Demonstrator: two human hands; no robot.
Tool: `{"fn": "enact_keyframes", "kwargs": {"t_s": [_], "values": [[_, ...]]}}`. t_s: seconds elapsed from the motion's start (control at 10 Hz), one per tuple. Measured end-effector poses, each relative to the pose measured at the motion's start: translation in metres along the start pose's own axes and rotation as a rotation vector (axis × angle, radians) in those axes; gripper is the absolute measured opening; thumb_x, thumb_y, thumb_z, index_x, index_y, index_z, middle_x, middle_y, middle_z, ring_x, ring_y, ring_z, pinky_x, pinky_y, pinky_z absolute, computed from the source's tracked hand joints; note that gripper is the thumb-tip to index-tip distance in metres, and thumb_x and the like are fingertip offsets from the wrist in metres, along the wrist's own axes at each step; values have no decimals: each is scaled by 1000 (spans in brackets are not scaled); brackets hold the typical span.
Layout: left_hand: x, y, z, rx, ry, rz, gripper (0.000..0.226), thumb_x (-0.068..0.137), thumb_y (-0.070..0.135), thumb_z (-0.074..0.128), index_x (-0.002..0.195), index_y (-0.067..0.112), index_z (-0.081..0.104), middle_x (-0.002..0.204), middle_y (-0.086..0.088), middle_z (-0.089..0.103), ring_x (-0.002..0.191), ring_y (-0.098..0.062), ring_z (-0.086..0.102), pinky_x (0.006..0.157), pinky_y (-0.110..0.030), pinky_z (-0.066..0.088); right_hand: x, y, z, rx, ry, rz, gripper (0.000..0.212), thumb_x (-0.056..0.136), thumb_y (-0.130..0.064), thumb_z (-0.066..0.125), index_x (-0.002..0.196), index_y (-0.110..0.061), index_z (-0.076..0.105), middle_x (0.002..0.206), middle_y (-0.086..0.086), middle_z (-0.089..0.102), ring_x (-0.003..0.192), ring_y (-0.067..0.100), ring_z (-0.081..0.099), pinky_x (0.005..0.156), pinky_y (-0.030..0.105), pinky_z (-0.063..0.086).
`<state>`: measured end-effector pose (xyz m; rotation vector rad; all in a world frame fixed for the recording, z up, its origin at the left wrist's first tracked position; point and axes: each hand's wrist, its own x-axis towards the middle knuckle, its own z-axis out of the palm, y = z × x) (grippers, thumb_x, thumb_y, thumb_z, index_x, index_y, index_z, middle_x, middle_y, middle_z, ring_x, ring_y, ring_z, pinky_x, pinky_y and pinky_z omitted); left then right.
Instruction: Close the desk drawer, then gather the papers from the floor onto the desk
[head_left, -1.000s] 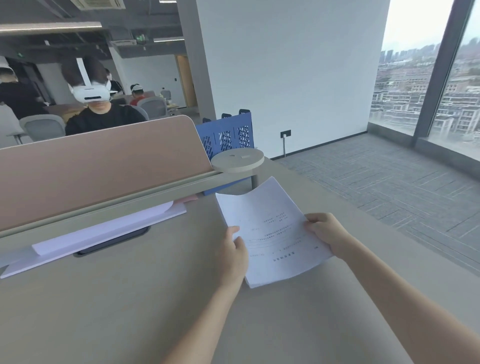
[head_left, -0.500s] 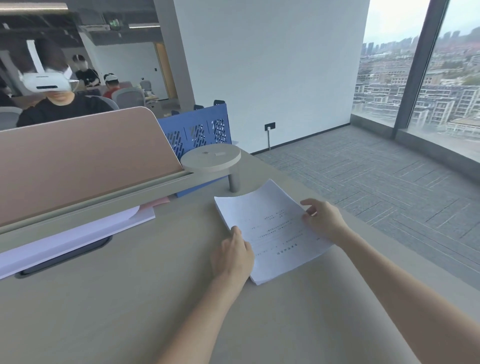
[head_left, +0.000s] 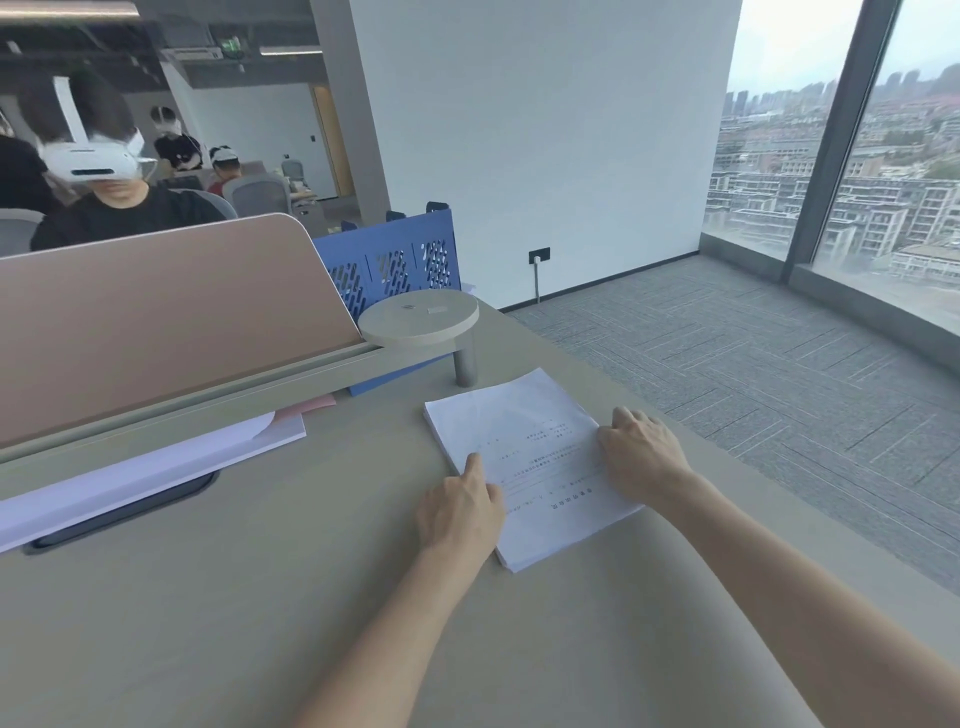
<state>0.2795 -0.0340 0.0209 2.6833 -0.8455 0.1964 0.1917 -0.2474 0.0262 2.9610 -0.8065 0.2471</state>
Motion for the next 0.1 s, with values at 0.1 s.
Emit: {"fn": "enact_keyframes", "kwargs": {"t_s": [0.1], "values": [[-4, -7, -1, -64, 3, -40, 20, 94, 27, 34, 106, 11, 38, 85, -17, 72, 79, -39, 67, 60, -37, 43, -1, -4, 1, 27, 69, 13, 10, 90, -10, 44, 89, -14, 53, 89, 3, 37, 89, 24, 51, 77, 30, 38]]}}
